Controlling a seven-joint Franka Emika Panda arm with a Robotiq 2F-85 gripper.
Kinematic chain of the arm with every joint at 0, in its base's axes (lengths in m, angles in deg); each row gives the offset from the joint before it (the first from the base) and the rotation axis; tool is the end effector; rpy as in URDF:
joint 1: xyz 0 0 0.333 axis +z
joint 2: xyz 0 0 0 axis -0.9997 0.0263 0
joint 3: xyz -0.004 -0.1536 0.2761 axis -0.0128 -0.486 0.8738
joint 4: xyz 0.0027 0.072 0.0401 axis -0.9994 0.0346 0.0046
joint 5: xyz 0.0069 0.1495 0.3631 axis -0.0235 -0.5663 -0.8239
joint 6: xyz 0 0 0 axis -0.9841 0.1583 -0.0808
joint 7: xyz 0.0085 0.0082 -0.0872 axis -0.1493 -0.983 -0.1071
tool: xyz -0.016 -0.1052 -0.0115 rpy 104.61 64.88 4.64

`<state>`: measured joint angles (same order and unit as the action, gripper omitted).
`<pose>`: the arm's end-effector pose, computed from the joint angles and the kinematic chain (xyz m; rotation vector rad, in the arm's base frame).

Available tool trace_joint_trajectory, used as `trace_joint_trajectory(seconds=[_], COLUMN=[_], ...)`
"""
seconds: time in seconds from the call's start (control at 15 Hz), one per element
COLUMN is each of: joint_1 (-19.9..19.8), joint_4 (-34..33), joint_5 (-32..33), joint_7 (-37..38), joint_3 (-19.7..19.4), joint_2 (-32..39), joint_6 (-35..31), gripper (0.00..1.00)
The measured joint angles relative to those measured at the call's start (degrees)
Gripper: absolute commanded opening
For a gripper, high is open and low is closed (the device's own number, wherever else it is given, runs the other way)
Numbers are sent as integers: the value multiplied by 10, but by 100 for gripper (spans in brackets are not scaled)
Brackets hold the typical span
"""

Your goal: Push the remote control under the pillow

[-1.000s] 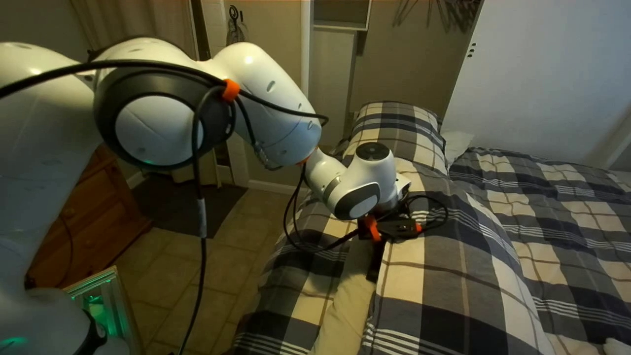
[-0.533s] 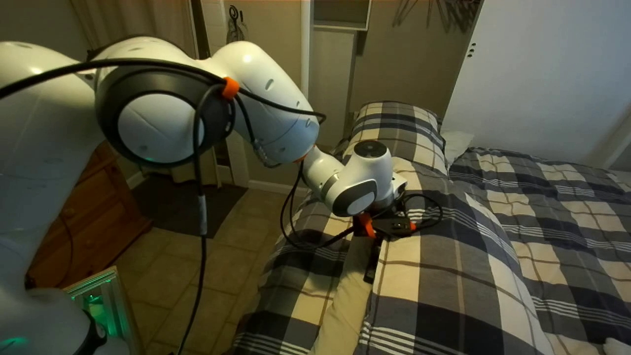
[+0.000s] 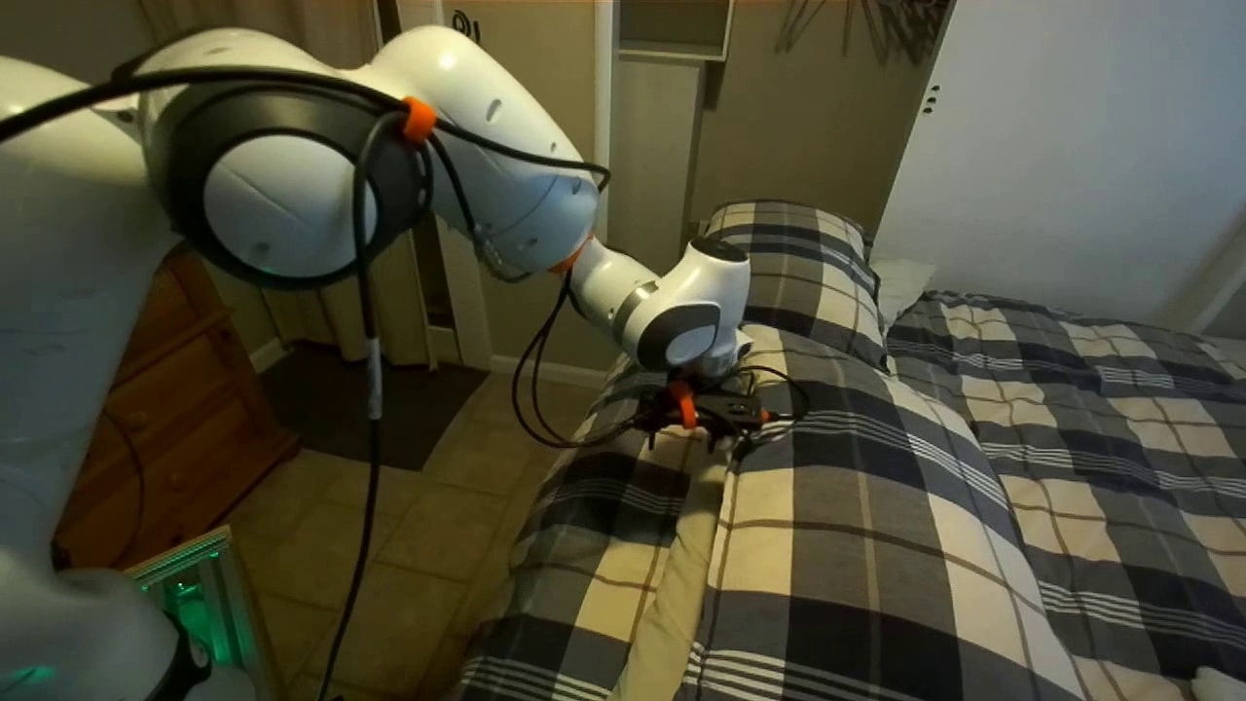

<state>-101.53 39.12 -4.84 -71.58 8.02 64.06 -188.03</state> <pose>0.6542 -0.0706 0.2133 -2.8572 -1.2643 -0.0484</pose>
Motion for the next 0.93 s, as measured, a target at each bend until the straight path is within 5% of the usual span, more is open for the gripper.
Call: trace_joint_trajectory(seconds=[0.33, 0.93], joint_1=[45, 102], joint_4=[3, 68], joint_5=[18, 117], joint_7=[20, 95], joint_3=[-24, -48], joint_2=[-49, -183], joint_6=[122, 136], gripper=[100, 100])
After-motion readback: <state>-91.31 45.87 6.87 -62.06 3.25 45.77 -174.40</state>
